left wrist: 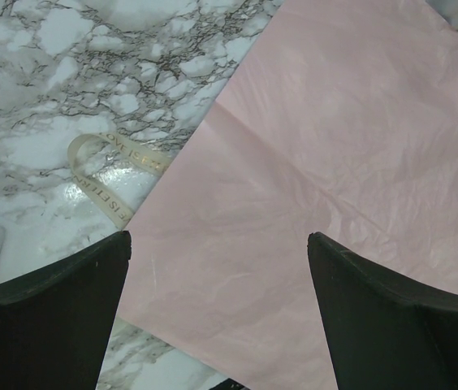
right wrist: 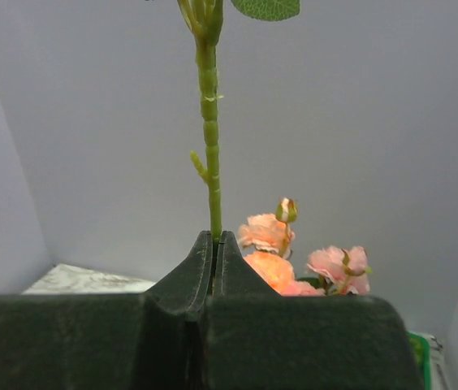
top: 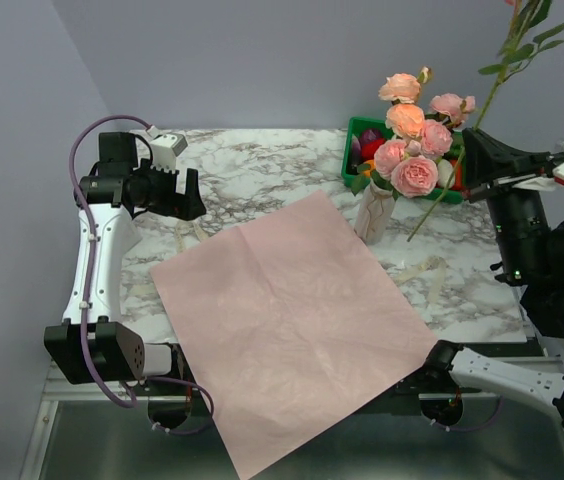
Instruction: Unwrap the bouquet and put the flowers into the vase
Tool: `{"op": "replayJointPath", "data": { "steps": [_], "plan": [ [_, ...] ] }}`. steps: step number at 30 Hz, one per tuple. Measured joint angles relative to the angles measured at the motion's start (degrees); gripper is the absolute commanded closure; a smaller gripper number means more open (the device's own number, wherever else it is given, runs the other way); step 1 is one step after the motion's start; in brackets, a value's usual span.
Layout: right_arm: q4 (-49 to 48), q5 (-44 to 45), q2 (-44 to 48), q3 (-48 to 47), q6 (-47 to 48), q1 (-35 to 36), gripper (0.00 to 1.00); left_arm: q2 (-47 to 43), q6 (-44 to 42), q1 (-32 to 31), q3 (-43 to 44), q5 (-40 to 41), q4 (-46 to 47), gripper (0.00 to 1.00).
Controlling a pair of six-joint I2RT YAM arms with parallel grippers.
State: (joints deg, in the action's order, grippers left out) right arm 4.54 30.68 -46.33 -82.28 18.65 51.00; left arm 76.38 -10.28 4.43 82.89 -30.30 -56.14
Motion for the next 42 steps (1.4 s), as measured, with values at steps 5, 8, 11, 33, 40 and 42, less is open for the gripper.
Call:
{"op": "replayJointPath", "data": {
  "steps": [5, 8, 11, 33, 40, 42],
  "plan": [
    [-6.27, 6.93, -1.05, 6.38, 6.93, 0.0, 0.99, 0.76, -0.17, 0.02, 0.0, -0.63, 0.02, 0.01],
    [-15.12, 9.11, -3.37, 10.14, 13.4, -0.31, 0.99, 1.07, -0.2, 0.0, 0.0, -0.74, 0.07, 0.01],
    [-22.08, 8.92, -6.54, 11.52, 17.14, -2.21, 0.99, 1.33, -0.22, 0.0, 0.0, -0.83, 0.11, 0.01],
    [-43.34, -0.63, -21.29, 11.85, 5.86, -16.63, 0.99, 1.53, -2.38, 0.0, -0.02, -0.15, 0.31, 0.01],
    [-47.32, -0.76, -21.44, 16.5, 6.4, -18.36, 0.99, 1.6, -2.56, 0.0, -0.09, -0.11, 0.31, 0.01],
    [-48.09, -0.81, -21.42, 17.29, 6.86, -18.38, 0.99, 1.68, -2.56, 0.0, -0.09, -0.11, 0.31, 0.01]
  ]
}}
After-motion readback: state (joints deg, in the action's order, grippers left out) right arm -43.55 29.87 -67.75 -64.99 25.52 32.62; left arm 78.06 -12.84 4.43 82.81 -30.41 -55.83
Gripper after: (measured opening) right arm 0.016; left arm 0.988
